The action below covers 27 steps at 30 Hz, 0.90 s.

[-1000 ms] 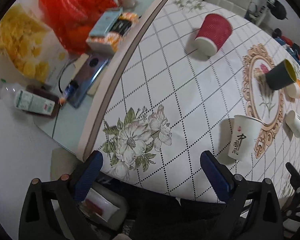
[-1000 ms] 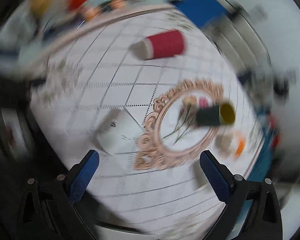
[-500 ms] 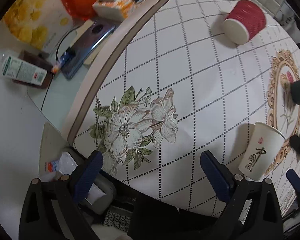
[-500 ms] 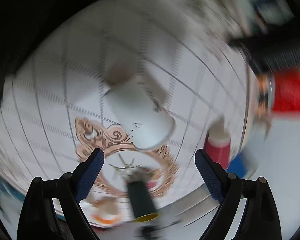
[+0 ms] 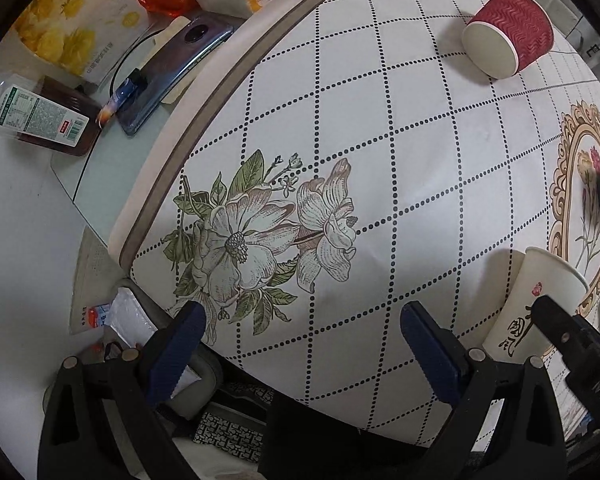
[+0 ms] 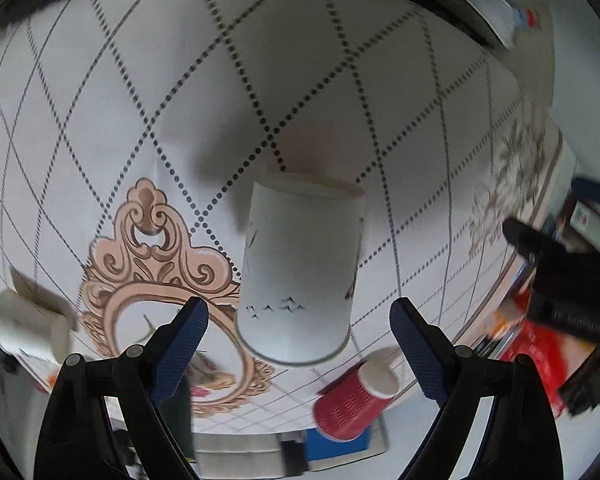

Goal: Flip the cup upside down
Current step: 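Roll the right tool and bring it over the upright white cup, then close the right tool around the white cup and lift it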

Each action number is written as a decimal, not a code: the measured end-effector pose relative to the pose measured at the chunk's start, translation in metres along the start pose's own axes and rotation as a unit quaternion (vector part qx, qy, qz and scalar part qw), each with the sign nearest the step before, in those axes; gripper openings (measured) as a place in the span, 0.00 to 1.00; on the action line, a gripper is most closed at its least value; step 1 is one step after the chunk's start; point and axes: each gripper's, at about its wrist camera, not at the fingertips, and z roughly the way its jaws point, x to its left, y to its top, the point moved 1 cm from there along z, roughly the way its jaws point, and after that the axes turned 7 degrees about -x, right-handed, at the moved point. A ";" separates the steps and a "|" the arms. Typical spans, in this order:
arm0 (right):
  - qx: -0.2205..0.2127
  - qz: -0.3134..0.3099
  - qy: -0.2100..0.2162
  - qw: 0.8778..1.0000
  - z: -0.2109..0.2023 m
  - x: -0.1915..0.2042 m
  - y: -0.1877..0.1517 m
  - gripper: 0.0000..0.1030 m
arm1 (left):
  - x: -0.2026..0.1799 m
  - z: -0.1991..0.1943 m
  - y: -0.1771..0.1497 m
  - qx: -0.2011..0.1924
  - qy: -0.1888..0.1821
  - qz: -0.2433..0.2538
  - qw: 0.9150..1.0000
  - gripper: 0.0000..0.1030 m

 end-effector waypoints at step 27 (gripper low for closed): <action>-0.010 0.009 -0.007 1.000 0.041 -0.016 0.008 0.63 | 0.007 0.003 -0.001 0.000 0.011 0.013 1.000 0.97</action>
